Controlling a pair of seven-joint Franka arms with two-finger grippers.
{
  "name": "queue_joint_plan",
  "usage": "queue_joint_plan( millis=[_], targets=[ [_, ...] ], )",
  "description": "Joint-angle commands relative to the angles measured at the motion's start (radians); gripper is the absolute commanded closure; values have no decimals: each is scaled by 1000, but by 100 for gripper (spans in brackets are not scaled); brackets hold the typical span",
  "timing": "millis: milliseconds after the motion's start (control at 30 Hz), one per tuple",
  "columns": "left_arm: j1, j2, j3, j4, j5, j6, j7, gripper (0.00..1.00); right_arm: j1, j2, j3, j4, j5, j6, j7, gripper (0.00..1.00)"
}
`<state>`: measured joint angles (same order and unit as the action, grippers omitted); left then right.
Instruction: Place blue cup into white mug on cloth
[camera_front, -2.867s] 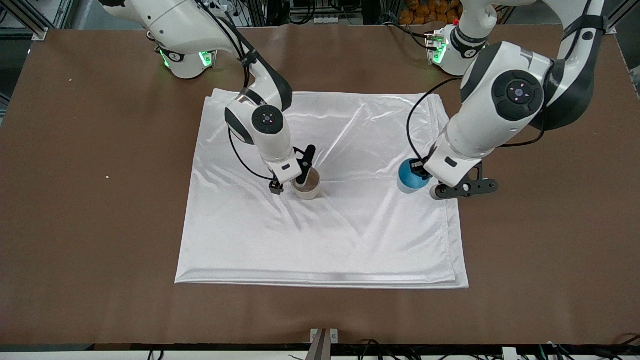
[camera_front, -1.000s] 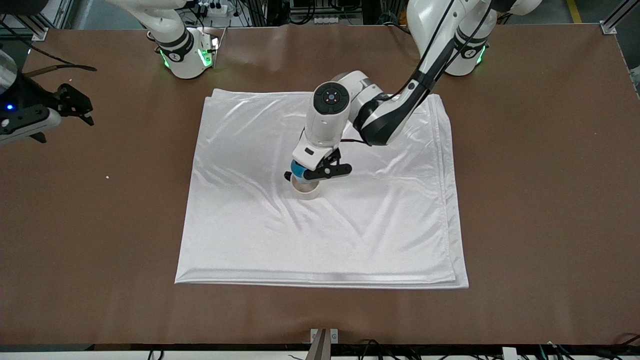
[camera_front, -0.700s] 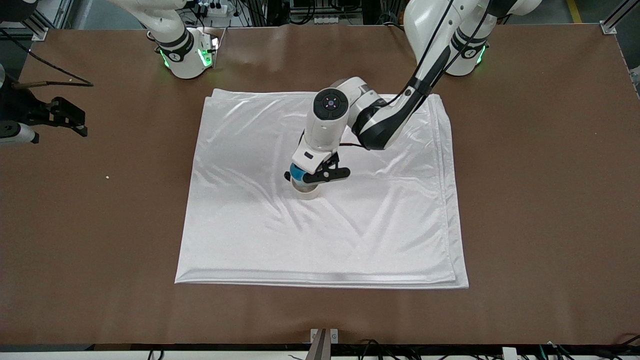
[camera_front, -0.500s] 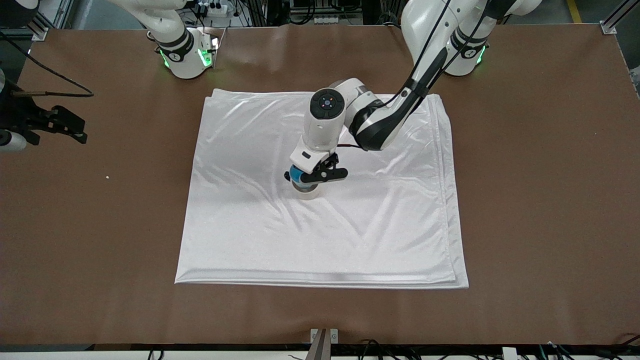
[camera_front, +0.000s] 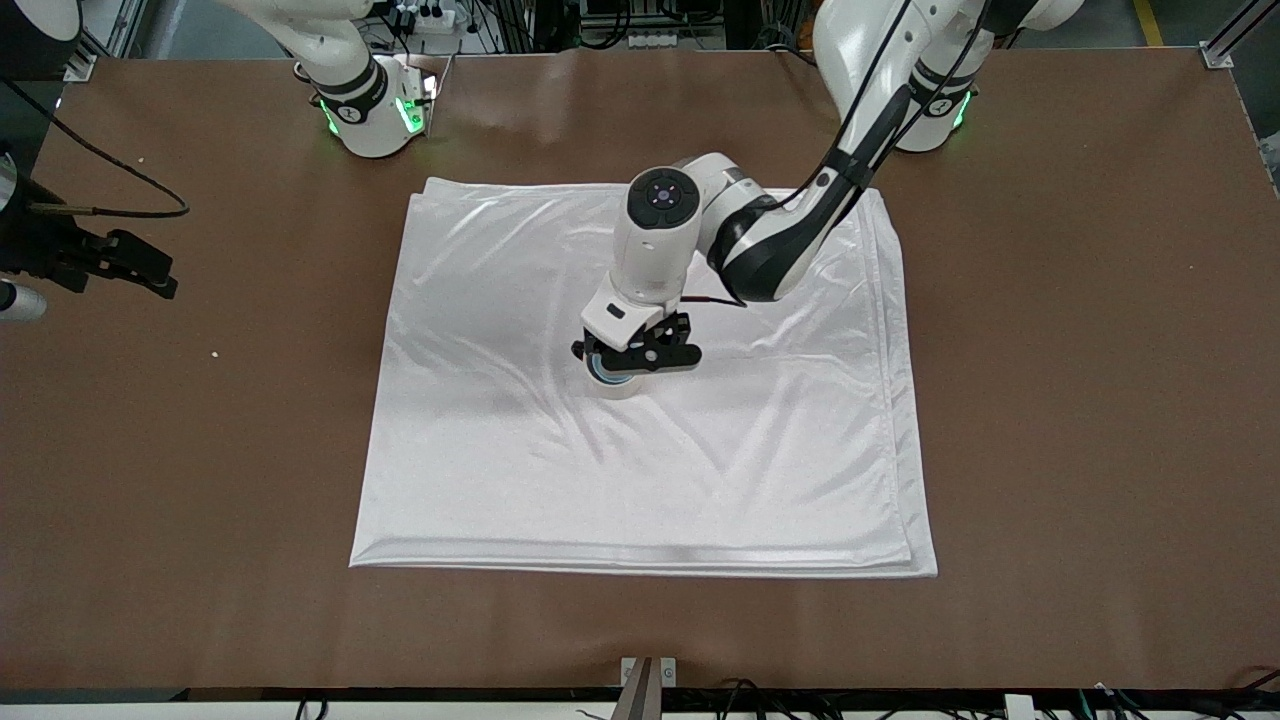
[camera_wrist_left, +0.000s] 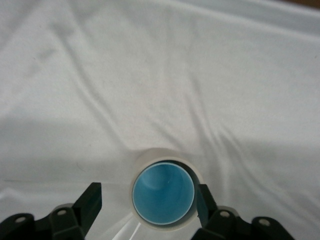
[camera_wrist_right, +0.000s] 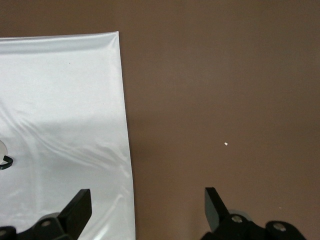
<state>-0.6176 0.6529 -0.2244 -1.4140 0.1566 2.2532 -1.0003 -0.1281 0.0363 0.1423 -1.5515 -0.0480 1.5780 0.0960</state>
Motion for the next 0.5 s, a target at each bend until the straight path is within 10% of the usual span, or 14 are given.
queue_joint_plan(
  millis=[0,467],
  targets=[
    [59,-96,2,-14,29,-59,25,0,-38,-18,13,-21,54,2,21,0],
    [265,-285,-3,-14,20,-311,279,0,-53,-24,14,-22,74,5,21,0]
  ],
)
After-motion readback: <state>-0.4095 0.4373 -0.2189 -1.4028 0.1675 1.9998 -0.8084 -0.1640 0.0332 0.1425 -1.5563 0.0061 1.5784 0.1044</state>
